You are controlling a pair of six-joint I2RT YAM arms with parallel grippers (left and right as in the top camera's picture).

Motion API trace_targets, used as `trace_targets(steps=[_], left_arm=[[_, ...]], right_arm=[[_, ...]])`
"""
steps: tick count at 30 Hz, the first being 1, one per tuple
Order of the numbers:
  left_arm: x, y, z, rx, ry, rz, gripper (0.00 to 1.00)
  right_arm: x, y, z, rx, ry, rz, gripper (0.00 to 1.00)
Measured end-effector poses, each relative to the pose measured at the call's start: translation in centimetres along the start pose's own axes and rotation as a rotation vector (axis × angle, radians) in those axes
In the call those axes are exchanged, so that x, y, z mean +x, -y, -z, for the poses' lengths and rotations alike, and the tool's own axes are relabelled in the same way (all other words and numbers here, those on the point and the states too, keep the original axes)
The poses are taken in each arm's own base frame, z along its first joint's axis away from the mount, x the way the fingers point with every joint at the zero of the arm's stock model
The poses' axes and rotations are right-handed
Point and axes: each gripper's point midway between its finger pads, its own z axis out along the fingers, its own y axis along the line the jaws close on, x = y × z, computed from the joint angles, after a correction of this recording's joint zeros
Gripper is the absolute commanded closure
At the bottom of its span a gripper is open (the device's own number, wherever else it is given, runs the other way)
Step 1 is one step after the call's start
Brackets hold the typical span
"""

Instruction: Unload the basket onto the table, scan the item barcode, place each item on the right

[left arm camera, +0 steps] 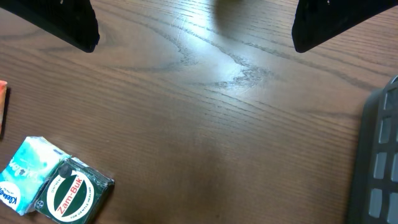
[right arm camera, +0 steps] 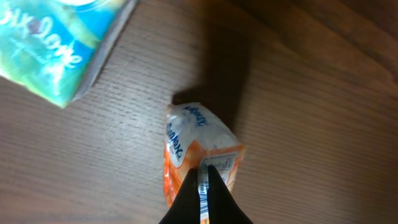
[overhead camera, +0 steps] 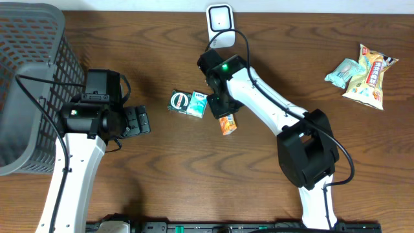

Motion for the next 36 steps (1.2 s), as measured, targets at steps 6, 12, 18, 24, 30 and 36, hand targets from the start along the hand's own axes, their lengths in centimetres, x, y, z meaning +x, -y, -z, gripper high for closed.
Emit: trace_targets(steps=[6,12,18,24,30,36], left_arm=[[0.0,0.0,0.0,0.0,0.0,0.0,0.02],[0.0,0.0,0.0,0.0,0.0,0.0,0.02],[0.0,0.0,0.0,0.0,0.0,0.0,0.02],[0.0,0.0,0.0,0.0,0.0,0.0,0.02],[0.0,0.0,0.0,0.0,0.0,0.0,0.02],[0.0,0.0,0.0,0.0,0.0,0.0,0.02]], right_arm=[[0.5,1.4,0.0,0.041,-0.023,-0.013,0.99],[1.7,3.6,0.1,0.075,-0.086,-0.048,0.99],[3.0,4.5,1.2,0.096,-0.145,-0.056,0.91],[2.3,3.9,2.1,0.071,-0.121,-0.06,0.48],[2.4,2.7,2.1,0.04,-0.123,-0.047,0.34],[1.8,0.8,2.0,0.023,-0.086,-0.007,0.43]])
